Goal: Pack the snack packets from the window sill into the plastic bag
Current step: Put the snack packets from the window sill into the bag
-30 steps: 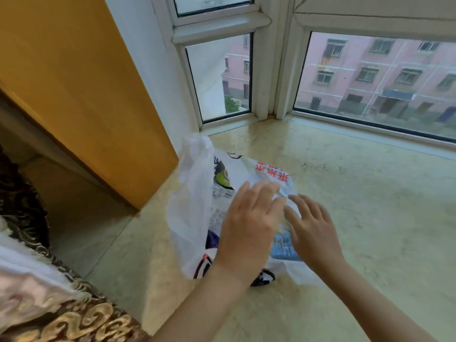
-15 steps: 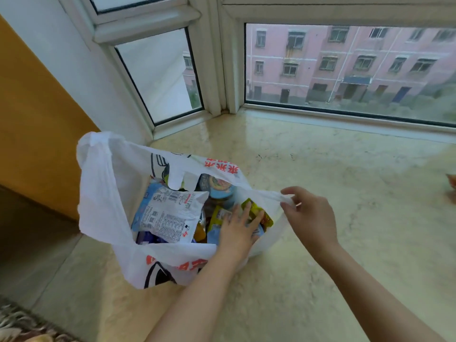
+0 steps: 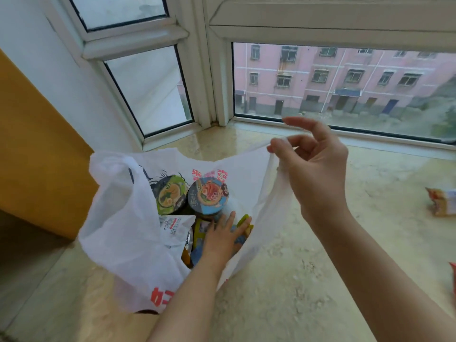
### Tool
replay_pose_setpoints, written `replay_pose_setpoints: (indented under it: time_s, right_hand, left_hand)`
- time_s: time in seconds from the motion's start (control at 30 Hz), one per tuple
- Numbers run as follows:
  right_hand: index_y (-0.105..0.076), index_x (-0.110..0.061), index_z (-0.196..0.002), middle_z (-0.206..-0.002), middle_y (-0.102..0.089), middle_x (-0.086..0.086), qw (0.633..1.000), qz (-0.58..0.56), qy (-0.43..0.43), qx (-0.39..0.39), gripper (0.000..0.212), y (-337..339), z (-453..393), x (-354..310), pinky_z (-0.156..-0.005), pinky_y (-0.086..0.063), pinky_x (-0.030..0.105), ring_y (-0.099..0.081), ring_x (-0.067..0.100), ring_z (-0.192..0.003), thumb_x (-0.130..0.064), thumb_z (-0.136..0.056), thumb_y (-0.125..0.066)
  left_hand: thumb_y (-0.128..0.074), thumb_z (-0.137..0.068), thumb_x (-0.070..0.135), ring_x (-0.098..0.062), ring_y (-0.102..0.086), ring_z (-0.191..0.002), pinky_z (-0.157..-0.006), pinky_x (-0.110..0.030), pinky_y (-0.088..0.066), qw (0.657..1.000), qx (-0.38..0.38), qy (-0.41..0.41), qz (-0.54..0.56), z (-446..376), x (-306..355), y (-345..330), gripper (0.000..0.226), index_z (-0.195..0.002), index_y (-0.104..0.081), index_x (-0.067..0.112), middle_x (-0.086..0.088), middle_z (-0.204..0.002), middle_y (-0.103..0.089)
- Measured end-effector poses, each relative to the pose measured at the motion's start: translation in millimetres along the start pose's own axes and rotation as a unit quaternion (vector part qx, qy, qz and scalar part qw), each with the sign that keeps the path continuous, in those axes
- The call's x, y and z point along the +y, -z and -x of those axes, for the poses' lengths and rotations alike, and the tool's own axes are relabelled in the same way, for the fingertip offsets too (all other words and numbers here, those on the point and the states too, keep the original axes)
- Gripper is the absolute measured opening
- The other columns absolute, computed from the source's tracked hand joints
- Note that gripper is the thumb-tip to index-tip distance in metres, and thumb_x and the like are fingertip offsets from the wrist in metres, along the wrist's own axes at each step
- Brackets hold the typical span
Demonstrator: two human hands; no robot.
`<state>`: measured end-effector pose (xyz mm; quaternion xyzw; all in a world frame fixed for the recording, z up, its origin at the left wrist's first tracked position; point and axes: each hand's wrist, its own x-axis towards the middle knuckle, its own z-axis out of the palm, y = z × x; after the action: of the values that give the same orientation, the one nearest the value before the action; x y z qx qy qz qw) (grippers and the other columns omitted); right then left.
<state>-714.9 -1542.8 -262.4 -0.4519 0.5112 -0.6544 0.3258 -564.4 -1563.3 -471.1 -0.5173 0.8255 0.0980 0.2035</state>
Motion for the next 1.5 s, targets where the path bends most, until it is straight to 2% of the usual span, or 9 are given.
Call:
replay_pose_setpoints:
  time_s: [0.17, 0.3, 0.53, 0.63, 0.73, 0.8, 1.0, 1.17, 1.5]
  right_hand:
    - [-0.067, -0.022, -0.102, -0.078, -0.07, 0.004, 0.998, 0.052, -0.019, -0.004, 0.022, 9, 4, 14, -0.062, -0.055, 0.039, -0.063, 0.028, -0.069, -0.012, -0.083, -0.071]
    - [-0.066, -0.025, -0.104, -0.083, -0.068, -0.002, 0.994, 0.104, -0.015, -0.017, 0.025, 21, 10, 20, -0.069, -0.057, 0.042, -0.065, 0.022, -0.073, -0.025, -0.081, -0.075]
    - [-0.066, -0.024, -0.106, -0.088, -0.069, -0.011, 0.986, 0.165, 0.011, -0.007, 0.026, 52, 22, 21, -0.071, -0.056, 0.028, -0.065, 0.005, -0.08, -0.036, -0.083, -0.069]
    - [-0.066, -0.021, -0.11, -0.104, -0.068, -0.011, 0.951, 0.293, 0.099, -0.011, 0.026, 71, 37, 36, -0.072, -0.053, 0.025, -0.064, 0.006, -0.092, -0.032, -0.086, -0.068]
    - [-0.067, -0.019, -0.113, -0.117, -0.065, -0.006, 0.903, 0.403, 0.149, -0.019, 0.027, 89, 57, 56, -0.076, -0.05, 0.025, -0.061, 0.012, -0.105, -0.029, -0.087, -0.068]
    - [-0.066, -0.018, -0.115, -0.121, -0.064, -0.004, 0.888, 0.435, 0.151, -0.02, 0.03, 99, 73, 66, -0.078, -0.051, 0.028, -0.06, 0.014, -0.108, -0.03, -0.088, -0.064]
    - [-0.062, -0.013, -0.123, -0.125, -0.062, 0.005, 0.847, 0.511, 0.144, -0.024, 0.039, 120, 131, 88, -0.092, -0.05, 0.04, -0.059, 0.023, -0.113, -0.031, -0.09, -0.055]
    - [-0.055, -0.011, -0.132, -0.134, -0.056, 0.009, 0.806, 0.581, 0.111, -0.035, 0.045, 133, 183, 99, -0.101, -0.043, 0.047, -0.052, 0.028, -0.123, -0.032, -0.093, -0.051]
    - [-0.045, -0.015, -0.14, -0.146, -0.044, 0.01, 0.751, 0.66, 0.016, 0.0, 0.053, 196, 246, 90, -0.106, -0.036, 0.052, -0.042, 0.027, -0.133, -0.038, -0.093, -0.041]
  left_hand:
    - [-0.041, -0.1, 0.037, -0.03, -0.007, -0.147, -0.113, -0.047, -0.02, 1.0, 0.002, -0.023, 0.017, -5, 0, -3, 0.061, -0.152, -0.01, 0.034, -0.004, -0.162, 0.004]
    - [-0.038, -0.1, 0.039, -0.023, -0.024, -0.141, -0.106, -0.038, -0.03, 0.994, 0.102, 0.006, 0.043, 1, -2, 11, 0.045, -0.142, -0.034, 0.025, -0.003, -0.156, -0.023]
    - [-0.037, -0.1, 0.04, -0.017, -0.026, -0.141, -0.107, -0.038, -0.029, 0.991, 0.121, 0.03, 0.053, 28, -10, 49, 0.052, -0.149, -0.026, 0.026, 0.004, -0.156, -0.025]
    - [-0.046, -0.098, 0.037, -0.018, -0.039, -0.134, -0.101, -0.038, -0.035, 0.966, 0.228, 0.043, 0.112, 43, -3, 63, 0.044, -0.14, -0.046, 0.025, 0.006, -0.15, -0.037]
    - [-0.063, -0.089, 0.03, -0.024, -0.057, -0.115, -0.082, -0.042, -0.049, 0.925, 0.344, 0.047, 0.154, 60, 6, 65, 0.032, -0.119, -0.064, 0.019, 0.001, -0.132, -0.057]
    - [-0.066, -0.087, 0.029, -0.022, -0.059, -0.109, -0.075, -0.041, -0.051, 0.905, 0.381, 0.051, 0.184, 73, 14, 61, 0.029, -0.115, -0.066, 0.02, 0.002, -0.125, -0.061]
    - [-0.049, -0.091, 0.037, -0.013, -0.053, -0.106, -0.08, -0.036, -0.049, 0.857, 0.423, 0.02, 0.294, 121, 55, 46, 0.033, -0.117, -0.061, 0.02, 0.004, -0.117, -0.062]
    - [-0.054, -0.089, 0.022, -0.019, -0.056, -0.105, -0.081, -0.034, -0.046, 0.83, 0.512, -0.067, 0.212, 149, 90, 27, 0.03, -0.118, -0.06, 0.014, -0.002, -0.116, -0.063]
    - [-0.053, -0.09, 0.039, -0.02, -0.04, -0.131, -0.09, -0.042, -0.048, 0.897, 0.381, -0.194, 0.109, 134, 170, 5, 0.059, -0.144, -0.042, 0.017, -0.004, -0.149, -0.04]
